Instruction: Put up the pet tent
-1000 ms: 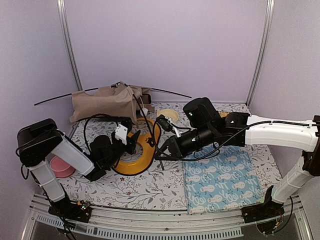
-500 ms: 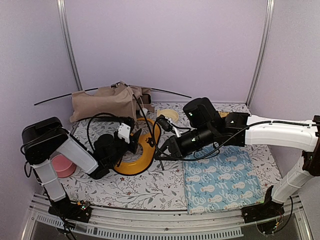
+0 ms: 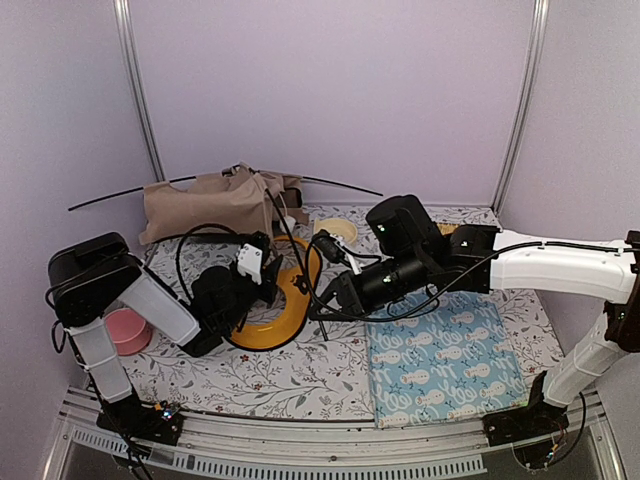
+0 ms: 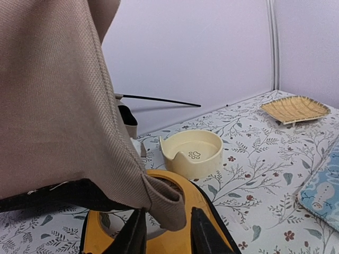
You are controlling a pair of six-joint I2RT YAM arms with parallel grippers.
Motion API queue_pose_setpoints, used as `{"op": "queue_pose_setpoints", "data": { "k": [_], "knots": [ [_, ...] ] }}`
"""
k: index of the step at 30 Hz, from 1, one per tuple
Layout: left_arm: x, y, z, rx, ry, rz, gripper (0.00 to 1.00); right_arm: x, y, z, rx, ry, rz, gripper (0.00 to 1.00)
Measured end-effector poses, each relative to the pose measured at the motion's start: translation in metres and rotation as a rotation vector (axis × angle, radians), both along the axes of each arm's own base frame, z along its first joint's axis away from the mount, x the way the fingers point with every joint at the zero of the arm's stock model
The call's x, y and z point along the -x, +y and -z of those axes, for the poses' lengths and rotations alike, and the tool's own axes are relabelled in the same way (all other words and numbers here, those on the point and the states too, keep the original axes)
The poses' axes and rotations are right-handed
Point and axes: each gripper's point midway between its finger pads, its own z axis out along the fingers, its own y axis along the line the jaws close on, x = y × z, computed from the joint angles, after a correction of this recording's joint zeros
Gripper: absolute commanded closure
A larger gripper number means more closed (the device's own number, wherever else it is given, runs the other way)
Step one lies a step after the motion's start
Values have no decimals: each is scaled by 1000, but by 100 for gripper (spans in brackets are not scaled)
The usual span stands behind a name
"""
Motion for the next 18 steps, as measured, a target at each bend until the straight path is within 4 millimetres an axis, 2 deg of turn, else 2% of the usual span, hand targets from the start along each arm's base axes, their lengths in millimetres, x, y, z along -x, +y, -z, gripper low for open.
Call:
{"op": "queue_pose_setpoints", "data": {
  "k": [13, 18],
  "knots": [
    [-3, 1, -1, 3, -2, -6, 100, 2, 2, -1, -8, 11, -12, 100],
    [2, -1, -10, 4, -5, 18, 100, 1, 5, -1, -15, 11, -14, 100]
  ]
}}
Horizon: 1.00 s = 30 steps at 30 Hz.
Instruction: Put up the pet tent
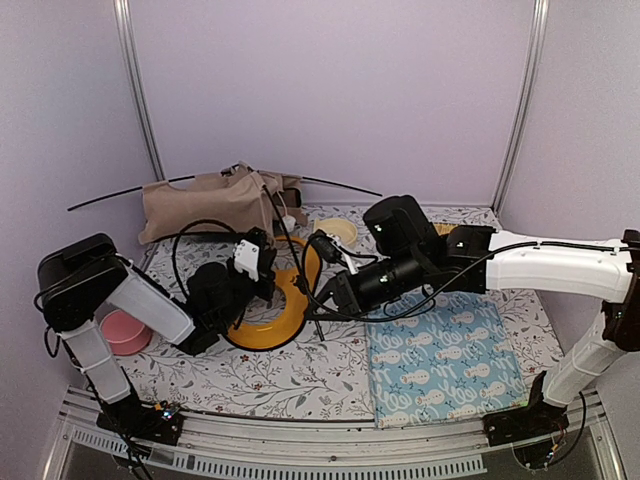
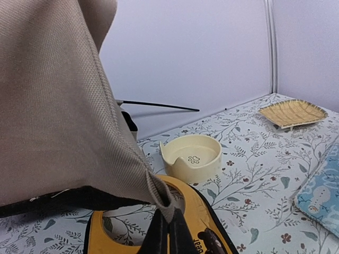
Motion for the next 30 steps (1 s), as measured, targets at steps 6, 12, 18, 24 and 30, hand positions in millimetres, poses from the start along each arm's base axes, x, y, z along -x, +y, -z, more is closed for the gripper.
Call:
{"op": "queue_pose_setpoints", "data": {
  "k": [6, 12, 18, 24, 30],
  "knots": [
    [19, -8, -15, 8, -14, 43, 100, -2, 3, 1, -4, 3, 8, 100],
    [51, -19, -19, -18, -14, 72, 100, -3, 5, -2, -22, 18, 17, 100],
    [86, -32, -36, -5, -31, 119, 100, -1, 8, -4, -50, 41, 17, 100],
    [114, -34, -51, 18, -33, 151, 100, -3, 14, -14, -100, 37, 18, 100],
    [136, -35, -69, 64, -28, 193, 100, -10, 20, -25, -158, 12, 37, 100]
  ]
}}
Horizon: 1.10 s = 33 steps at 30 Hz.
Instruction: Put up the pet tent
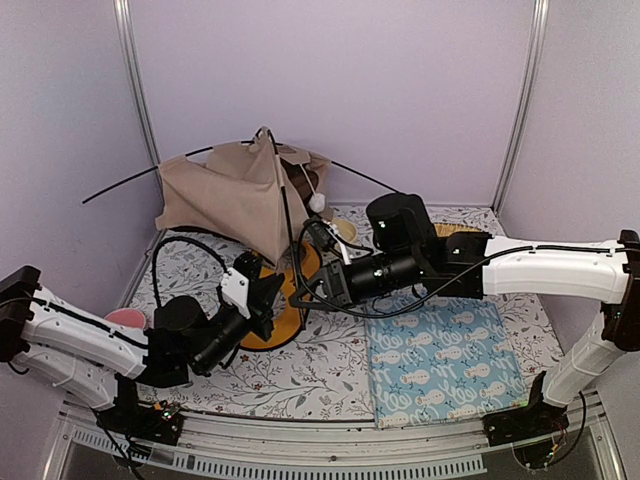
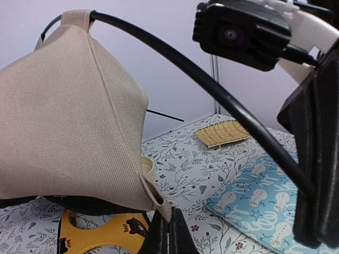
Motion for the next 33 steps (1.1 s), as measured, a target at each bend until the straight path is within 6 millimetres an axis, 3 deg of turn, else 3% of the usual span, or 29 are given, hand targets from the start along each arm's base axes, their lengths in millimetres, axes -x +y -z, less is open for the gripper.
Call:
{"op": "queue_pose_setpoints", "data": {
  "k": [13, 33],
  "knots": [
    [32, -7, 1, 6, 53, 52, 100, -9, 6, -15, -55, -67, 23, 100],
    [60, -9, 16, -40, 121, 90, 100, -39, 26, -26, -124, -156, 125, 100]
  ]
}}
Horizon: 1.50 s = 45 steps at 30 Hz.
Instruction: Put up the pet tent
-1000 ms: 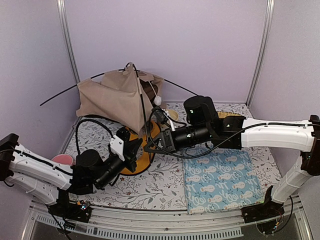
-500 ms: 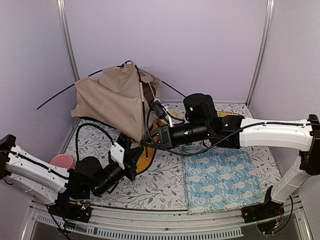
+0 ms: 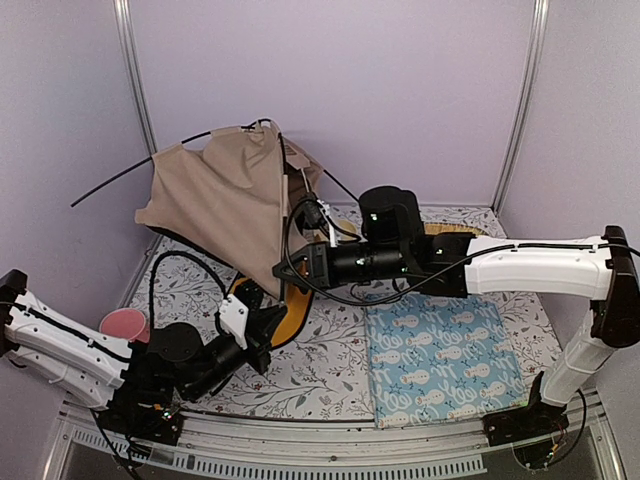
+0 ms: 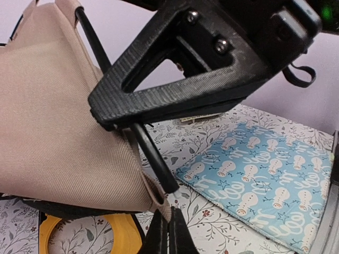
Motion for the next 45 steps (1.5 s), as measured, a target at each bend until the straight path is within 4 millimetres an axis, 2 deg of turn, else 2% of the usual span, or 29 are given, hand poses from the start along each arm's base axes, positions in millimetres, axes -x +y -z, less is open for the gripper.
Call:
{"op": "queue_pose_setpoints", "data": {
  "k": [14, 29, 45],
  "knots": [
    [3, 6, 1, -1, 23, -15, 100, -9, 8, 1, -24, -20, 27, 100],
    [3, 10, 4, -20, 25, -19, 100, -13, 14, 5, -35, -13, 29, 100],
    [3, 14, 1, -11, 25, -29, 100, -13, 15, 0, -55, -8, 33, 100]
  ]
}}
